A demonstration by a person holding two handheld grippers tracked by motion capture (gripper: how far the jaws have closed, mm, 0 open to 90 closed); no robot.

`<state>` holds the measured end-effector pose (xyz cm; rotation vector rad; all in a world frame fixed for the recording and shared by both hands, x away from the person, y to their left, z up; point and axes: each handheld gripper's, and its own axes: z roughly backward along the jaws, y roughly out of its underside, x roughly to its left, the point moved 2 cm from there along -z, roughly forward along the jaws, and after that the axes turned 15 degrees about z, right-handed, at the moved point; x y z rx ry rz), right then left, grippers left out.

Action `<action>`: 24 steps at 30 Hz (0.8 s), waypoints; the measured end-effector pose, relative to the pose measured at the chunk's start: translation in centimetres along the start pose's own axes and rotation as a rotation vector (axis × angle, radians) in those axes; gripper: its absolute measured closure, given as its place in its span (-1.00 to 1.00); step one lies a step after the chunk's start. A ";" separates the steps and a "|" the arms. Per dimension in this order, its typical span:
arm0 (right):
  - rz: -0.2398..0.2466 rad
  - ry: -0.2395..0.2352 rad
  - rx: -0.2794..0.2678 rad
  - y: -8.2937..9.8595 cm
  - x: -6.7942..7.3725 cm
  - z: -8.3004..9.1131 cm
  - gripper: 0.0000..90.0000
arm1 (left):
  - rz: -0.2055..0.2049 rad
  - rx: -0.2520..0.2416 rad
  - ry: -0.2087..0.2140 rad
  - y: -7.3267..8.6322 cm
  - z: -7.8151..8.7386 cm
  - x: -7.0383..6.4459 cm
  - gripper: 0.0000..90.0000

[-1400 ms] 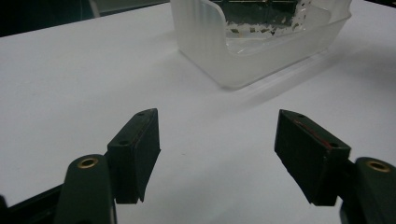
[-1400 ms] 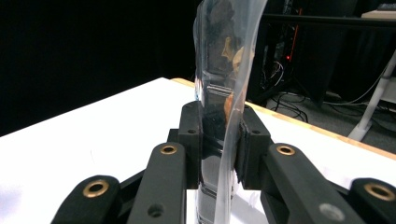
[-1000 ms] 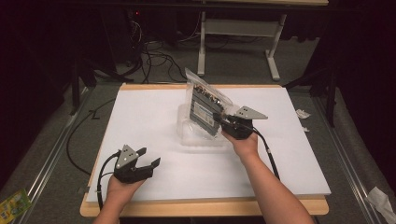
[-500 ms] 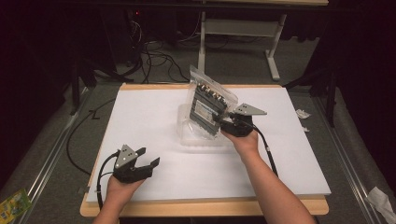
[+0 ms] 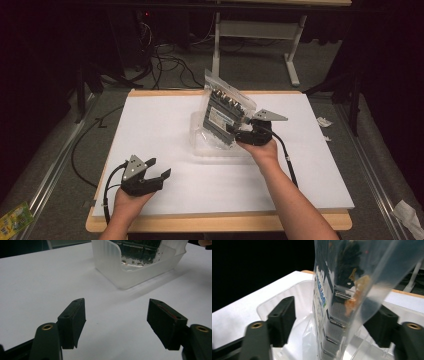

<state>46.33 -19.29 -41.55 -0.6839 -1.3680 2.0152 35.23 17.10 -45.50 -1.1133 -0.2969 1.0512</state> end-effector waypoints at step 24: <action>0.013 0.048 0.000 -0.4 0.8 6.9 -0.91 | -0.007 -0.006 -0.018 0.0 0.2 0.0 -0.32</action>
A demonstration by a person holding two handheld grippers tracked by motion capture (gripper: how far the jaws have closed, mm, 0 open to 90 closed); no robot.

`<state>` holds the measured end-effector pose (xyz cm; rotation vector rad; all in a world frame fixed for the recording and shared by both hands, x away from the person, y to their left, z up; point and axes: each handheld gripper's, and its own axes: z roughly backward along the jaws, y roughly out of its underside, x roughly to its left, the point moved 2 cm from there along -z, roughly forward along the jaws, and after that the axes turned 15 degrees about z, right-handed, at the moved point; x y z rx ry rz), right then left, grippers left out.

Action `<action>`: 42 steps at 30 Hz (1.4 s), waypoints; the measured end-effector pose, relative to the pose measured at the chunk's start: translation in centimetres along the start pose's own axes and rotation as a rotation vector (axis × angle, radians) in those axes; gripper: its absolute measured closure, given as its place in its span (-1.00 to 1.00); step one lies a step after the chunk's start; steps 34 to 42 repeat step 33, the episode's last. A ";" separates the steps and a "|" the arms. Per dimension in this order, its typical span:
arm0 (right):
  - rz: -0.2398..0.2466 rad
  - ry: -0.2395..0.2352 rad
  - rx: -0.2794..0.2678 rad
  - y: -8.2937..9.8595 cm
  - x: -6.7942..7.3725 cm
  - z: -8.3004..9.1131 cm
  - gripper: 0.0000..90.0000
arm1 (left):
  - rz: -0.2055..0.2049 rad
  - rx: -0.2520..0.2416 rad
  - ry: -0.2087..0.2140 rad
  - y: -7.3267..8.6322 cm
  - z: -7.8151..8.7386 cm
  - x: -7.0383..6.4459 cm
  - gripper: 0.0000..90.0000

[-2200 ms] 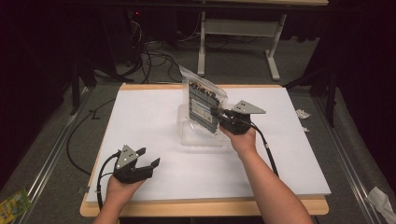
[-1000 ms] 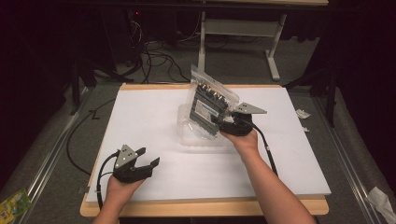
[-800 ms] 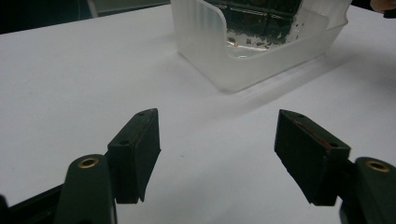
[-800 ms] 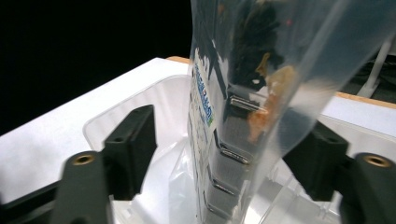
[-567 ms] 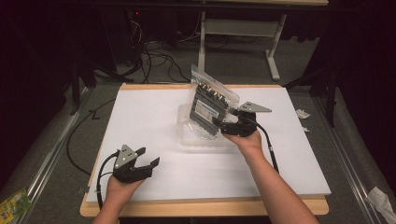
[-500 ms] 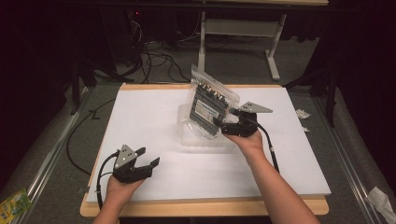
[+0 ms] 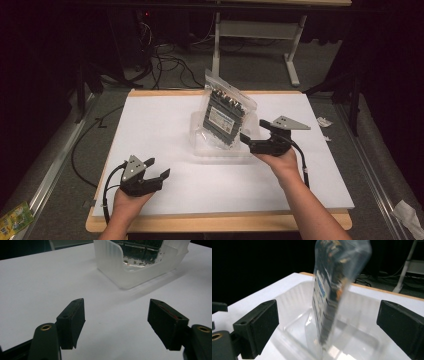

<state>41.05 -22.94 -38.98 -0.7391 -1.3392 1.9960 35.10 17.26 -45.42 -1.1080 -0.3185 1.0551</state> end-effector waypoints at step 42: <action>-0.067 0.109 0.081 11.3 -0.6 11.2 -1.00 | 0.014 0.075 0.023 0.7 -0.6 -3.0 -0.50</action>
